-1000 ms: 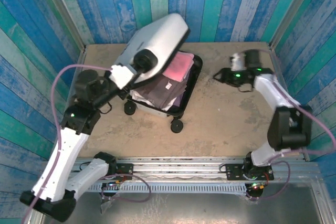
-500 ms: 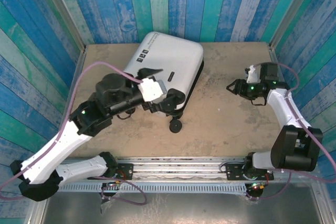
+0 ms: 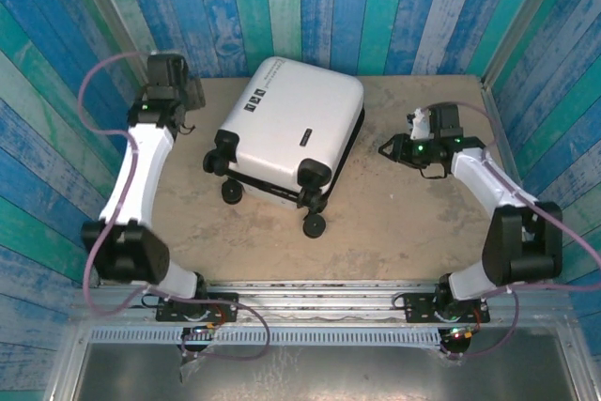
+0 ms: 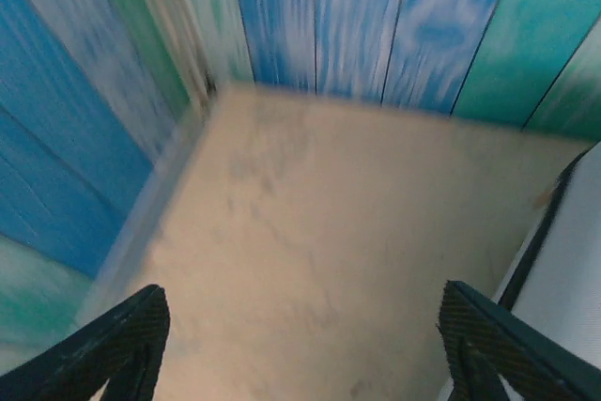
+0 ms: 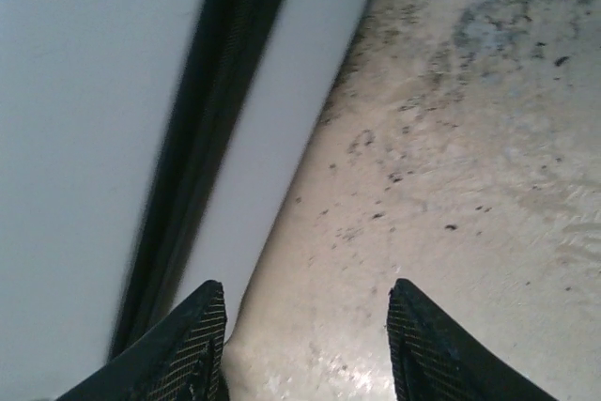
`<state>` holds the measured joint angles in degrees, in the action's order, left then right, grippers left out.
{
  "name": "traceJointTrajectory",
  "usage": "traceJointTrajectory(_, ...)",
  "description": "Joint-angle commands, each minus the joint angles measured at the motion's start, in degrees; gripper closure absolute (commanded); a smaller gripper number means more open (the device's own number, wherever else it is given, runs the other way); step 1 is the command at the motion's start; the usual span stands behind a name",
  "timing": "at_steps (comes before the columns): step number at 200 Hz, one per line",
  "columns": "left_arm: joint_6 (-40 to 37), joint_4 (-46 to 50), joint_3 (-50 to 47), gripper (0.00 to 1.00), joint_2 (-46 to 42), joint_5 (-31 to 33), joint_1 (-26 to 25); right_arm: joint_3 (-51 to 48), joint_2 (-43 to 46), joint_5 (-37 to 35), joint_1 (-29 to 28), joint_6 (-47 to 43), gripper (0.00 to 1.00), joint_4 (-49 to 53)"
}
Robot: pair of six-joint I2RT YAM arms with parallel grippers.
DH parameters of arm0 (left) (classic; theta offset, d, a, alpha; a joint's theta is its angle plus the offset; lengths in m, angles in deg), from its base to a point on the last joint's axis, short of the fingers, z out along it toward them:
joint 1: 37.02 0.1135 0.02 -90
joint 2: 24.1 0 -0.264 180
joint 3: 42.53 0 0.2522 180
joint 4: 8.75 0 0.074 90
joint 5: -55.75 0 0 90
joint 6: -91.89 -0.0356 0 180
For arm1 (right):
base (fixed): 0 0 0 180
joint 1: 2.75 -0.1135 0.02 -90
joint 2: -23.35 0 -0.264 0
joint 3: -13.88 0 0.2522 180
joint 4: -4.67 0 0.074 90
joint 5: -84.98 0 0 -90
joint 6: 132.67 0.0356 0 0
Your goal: Pack the luggage
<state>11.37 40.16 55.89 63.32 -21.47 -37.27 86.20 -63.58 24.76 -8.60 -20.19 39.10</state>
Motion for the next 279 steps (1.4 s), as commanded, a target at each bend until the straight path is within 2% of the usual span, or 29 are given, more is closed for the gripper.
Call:
traceJointTrajectory(1,8.01,0.51,-2.93,0.22,5.57,-16.57,3.71,1.77,-5.83,-1.57,0.13,3.25,0.55,-4.62)
traceJointTrajectory(13,8.06,-0.78,-3.46,0.22,9.23,-19.65,4.29,2.40,-9.04,-0.84,0.00,4.63,0.57,-7.95)
traceJointTrajectory(44,7.85,-1.88,-4.76,0.32,16.78,-28.53,4.18,8.13,-17.48,0.73,-1.71,5.78,0.61,-10.81)
traceJointTrajectory(60,8.21,-5.93,-9.26,0.27,16.43,-33.87,4.11,11.51,-20.88,2.79,-3.30,5.74,0.61,-13.03)
traceJointTrajectory(92,11.30,-12.90,-19.01,0.30,13.83,-39.79,3.40,20.99,-29.83,6.25,-5.99,5.68,0.62,-14.05)
traceJointTrajectory(114,12.64,-14.64,-23.00,0.31,12.00,-39.04,-0.95,25.68,-33.51,7.53,-5.86,5.67,0.63,-14.54)
traceJointTrajectory(134,17.63,-18.58,-26.23,0.32,10.05,-37.60,-6.61,30.34,-35.33,8.88,-4.95,4.61,0.63,-13.91)
traceJointTrajectory(159,25.44,-27.08,-28.93,0.32,7.58,-34.24,-13.64,36.90,-35.88,8.25,-2.15,0.00,0.62,-5.46)
traceJointTrajectory(183,27.70,-31.59,-27.87,0.29,6.74,-30.93,-15.97,37.85,-31.81,1.60,2.04,-5.29,0.59,4.80)
traceJointTrajectory(214,21.98,-29.09,-24.78,0.18,4.27,-23.43,-15.95,31.75,-20.24,-9.36,6.90,-9.69,0.46,12.65)
traceJointTrajectory(220,21.37,-28.60,-25.00,0.15,3.05,-21.10,-15.89,30.73,-17.57,-11.81,7.16,-10.87,0.42,14.06)
traceJointTrajectory(224,21.07,-28.69,-25.55,0.07,1.99,-20.06,-15.87,30.19,-15.81,-13.15,7.25,-11.71,0.40,15.01)
traceJointTrajectory(229,20.59,-29.01,-26.46,0.01,0.61,-19.54,-15.85,29.49,-13.11,-15.12,7.17,-12.66,0.38,16.32)
traceJointTrajectory(231,20.30,-29.07,-26.89,0.01,0.05,-19.32,-15.84,29.19,-12.58,-15.41,7.17,-12.86,0.37,16.68)
traceJointTrajectory(242,19.22,-29.45,-29.59,0.03,-3.53,-19.05,-15.98,27.41,-7.32,-16.00,6.86,-13.54,0.34,18.32)
traceJointTrajectory(260,17.68,-31.66,-36.84,0.03,-10.24,-22.05,-17.25,23.98,1.10,-14.18,5.05,-14.48,0.30,19.61)
traceJointTrajectory(269,16.34,-33.82,-41.59,0.02,-14.50,-22.11,-19.86,22.06,5.27,-12.34,3.42,-15.25,0.28,19.93)
traceJointTrajectory(279,15.65,-37.45,-47.19,0.01,-19.72,-20.28,-25.20,19.29,9.39,-7.11,1.03,-17.00,0.27,19.05)
